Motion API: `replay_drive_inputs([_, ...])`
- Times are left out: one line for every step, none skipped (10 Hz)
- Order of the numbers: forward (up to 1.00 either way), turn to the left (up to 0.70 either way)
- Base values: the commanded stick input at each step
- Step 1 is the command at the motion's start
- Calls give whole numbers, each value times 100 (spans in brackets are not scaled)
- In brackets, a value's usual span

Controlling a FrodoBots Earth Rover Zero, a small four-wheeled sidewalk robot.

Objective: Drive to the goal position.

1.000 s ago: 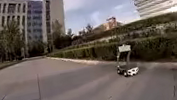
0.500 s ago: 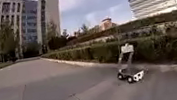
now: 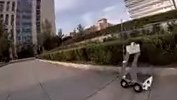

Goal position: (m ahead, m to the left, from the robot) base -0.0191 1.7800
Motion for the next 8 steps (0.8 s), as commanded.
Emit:
replay_drive_inputs([70,-14])
replay_drive_inputs([70,-14])
replay_drive_inputs([70,-14])
replay_drive_inputs([70,-14])
replay_drive_inputs([70,-14])
replay_drive_inputs([70,-14])
replay_drive_inputs([70,-14])
replay_drive_inputs([70,-14])
